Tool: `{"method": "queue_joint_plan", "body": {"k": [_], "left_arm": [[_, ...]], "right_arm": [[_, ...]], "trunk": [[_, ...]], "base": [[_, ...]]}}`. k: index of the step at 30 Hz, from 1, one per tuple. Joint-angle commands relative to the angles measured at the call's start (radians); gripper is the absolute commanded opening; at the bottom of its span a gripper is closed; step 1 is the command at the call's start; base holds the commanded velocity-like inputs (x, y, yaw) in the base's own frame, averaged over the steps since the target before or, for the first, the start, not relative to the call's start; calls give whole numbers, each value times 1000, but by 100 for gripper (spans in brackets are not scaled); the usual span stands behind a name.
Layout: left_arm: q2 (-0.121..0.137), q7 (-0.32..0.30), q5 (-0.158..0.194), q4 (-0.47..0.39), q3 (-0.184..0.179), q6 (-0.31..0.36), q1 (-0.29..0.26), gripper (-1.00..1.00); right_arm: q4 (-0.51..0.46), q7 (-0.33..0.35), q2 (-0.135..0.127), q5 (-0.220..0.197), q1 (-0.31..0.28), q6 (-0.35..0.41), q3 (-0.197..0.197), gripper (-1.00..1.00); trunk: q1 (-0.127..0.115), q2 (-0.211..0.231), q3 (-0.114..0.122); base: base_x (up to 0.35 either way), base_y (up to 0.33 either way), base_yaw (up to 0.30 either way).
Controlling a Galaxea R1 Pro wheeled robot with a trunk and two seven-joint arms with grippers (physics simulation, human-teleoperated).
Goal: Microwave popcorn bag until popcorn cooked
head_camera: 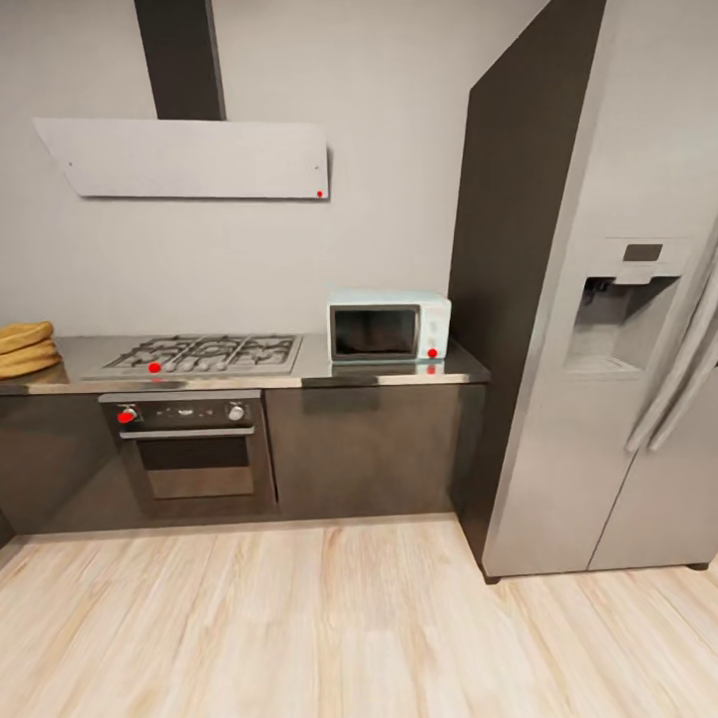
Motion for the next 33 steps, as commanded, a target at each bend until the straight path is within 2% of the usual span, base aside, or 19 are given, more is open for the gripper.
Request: {"method": "queue_joint_plan", "body": {"k": [1,33], "left_arm": [[0,0,0,-1,0,-1,0,100],[-1,0,0,-1,0,1,-1,100]], "right_arm": [[3,-1,0,-1,-1,-7,-5,100],[3,1,0,-1,-1,-7,-4,100]], "trunk": [[1,0,-1],[1,0,-1]], "base": [[340,0,0],[340,0,0]]}}
